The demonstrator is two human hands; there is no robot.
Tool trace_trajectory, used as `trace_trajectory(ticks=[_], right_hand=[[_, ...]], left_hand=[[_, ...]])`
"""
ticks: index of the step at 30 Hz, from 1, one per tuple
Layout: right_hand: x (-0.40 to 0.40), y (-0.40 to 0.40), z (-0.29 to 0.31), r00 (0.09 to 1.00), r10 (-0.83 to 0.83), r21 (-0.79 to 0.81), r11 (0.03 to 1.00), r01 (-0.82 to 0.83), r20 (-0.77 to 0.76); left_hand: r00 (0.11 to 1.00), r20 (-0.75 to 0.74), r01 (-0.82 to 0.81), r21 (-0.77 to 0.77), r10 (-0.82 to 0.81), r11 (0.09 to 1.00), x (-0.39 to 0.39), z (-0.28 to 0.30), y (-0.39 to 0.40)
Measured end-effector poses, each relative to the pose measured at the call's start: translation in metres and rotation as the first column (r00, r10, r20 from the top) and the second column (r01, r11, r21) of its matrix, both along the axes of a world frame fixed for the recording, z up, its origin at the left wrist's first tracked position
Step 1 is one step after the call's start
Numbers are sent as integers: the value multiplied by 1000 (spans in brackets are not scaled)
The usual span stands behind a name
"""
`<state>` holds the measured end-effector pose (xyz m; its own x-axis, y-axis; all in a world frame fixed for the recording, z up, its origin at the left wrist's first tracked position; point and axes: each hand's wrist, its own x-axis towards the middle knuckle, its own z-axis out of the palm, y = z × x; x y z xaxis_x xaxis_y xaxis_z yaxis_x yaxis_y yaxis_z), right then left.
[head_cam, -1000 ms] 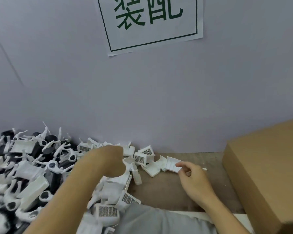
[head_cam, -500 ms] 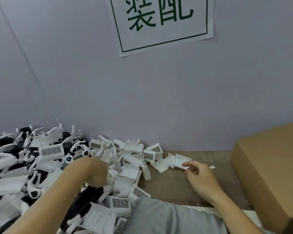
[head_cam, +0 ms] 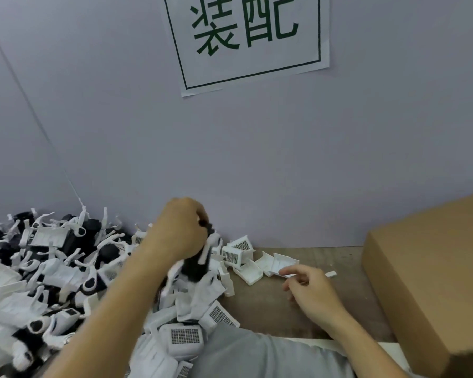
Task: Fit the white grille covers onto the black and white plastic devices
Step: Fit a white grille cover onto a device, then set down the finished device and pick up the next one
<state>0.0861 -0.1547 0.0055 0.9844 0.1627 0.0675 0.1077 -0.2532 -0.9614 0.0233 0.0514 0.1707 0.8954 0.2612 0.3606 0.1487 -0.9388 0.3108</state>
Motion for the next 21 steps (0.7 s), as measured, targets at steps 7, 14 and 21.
trace_trajectory(ticks=[7,14,21], right_hand=[[0,0,13,896,380,681,721,-130,-231],[10,-5,4,989,17,460,886,53,-146],[3,-6,6,935,329,410,841,-353,130]], left_hand=[[835,532,348,-310,-142,885,6,-84,-89],[912,410,365,-784,-24,502,24,-143,-105],[974,189,181,-981,-123,-74,31,-140,-96]])
